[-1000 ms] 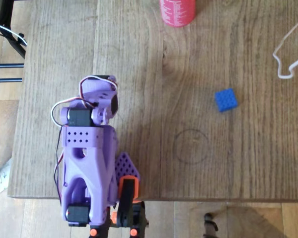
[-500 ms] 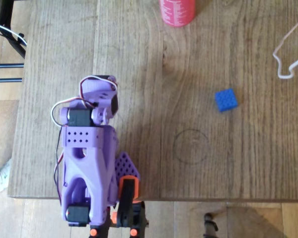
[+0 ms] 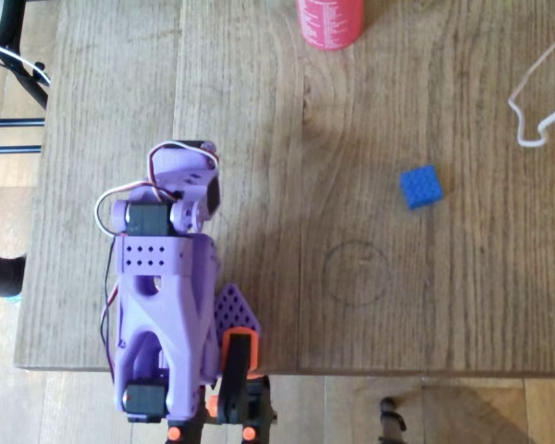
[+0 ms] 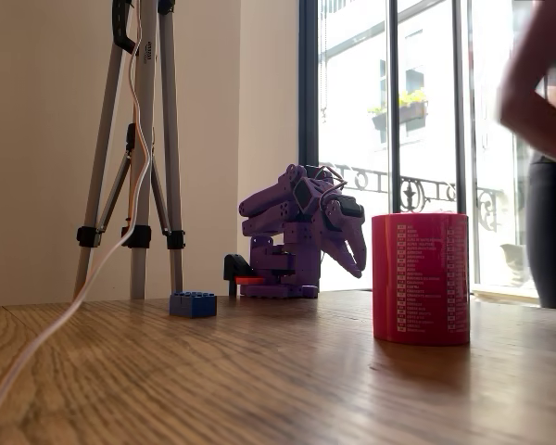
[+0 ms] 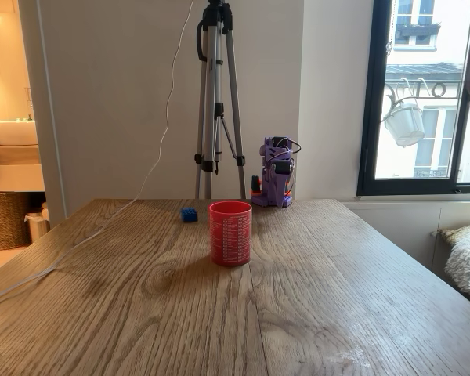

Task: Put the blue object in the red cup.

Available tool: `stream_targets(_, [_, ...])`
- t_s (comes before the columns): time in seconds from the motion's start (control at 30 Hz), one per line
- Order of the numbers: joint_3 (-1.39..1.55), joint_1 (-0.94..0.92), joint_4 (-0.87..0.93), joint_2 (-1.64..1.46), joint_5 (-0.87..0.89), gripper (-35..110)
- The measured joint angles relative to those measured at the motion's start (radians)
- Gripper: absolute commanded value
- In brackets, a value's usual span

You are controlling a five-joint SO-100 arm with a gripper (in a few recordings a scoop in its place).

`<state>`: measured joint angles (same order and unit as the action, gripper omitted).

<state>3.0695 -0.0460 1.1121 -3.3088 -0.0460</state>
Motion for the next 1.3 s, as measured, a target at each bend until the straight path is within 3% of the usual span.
stream_targets(0.27, [0.000,0.000,0.000,0.000,0.000,6])
stream_targets(0.37, [0.000,0.000,0.000,0.000,0.000,1])
stream_targets(0.93, [-0.003,0.066,0.048,0.005,-0.025,0])
stream_targets(1.2, [-0.242,-0.064,0.101,0.140,-0.143,0])
stream_targets(1.3, [-0.411,-0.144,0.115,0.325,-0.149,0])
